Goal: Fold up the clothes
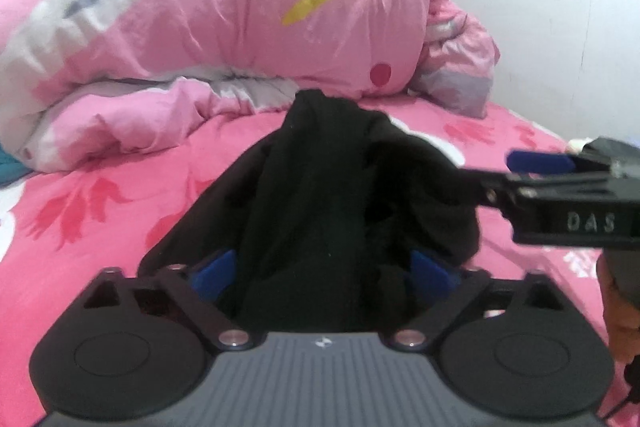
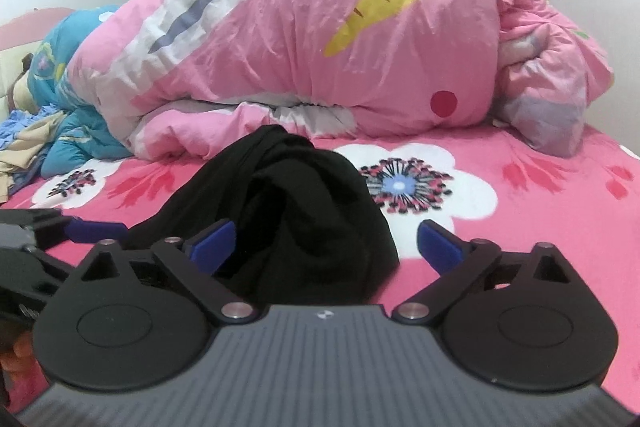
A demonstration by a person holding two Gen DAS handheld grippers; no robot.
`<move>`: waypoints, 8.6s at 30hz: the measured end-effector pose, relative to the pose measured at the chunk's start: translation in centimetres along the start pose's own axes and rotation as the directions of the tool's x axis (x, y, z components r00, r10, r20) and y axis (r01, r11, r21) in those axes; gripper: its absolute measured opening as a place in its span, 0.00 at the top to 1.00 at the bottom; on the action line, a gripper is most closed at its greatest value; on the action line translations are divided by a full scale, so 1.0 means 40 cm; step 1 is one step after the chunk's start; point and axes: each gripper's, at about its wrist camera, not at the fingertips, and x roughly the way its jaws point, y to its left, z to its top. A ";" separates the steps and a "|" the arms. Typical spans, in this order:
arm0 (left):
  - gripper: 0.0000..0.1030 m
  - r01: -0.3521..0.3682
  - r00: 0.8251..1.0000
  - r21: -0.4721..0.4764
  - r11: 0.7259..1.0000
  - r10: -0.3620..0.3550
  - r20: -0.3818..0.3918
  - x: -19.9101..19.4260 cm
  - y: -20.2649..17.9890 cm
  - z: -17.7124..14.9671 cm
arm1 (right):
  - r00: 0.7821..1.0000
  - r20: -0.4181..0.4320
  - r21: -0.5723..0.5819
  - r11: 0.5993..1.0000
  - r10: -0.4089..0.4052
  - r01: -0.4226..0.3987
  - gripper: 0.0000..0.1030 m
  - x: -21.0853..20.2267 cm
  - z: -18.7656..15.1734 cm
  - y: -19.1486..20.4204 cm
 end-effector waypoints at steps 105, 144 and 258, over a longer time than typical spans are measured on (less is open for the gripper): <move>0.41 0.184 0.972 -0.392 0.901 -0.227 -0.065 -0.635 0.193 -0.455 | 0.950 -0.302 0.432 0.900 0.079 0.062 0.31 -0.398 -0.219 -0.087; 0.95 0.361 0.767 -0.253 0.897 -0.132 0.628 -0.883 0.291 0.132 | 0.883 0.332 0.377 0.812 0.330 -0.446 0.94 -0.538 0.283 -0.138; 0.14 0.128 0.958 -0.248 0.960 -0.184 -0.219 0.475 0.206 0.296 | 0.961 -0.189 0.651 0.758 0.203 -0.032 0.18 -0.195 -0.162 -0.339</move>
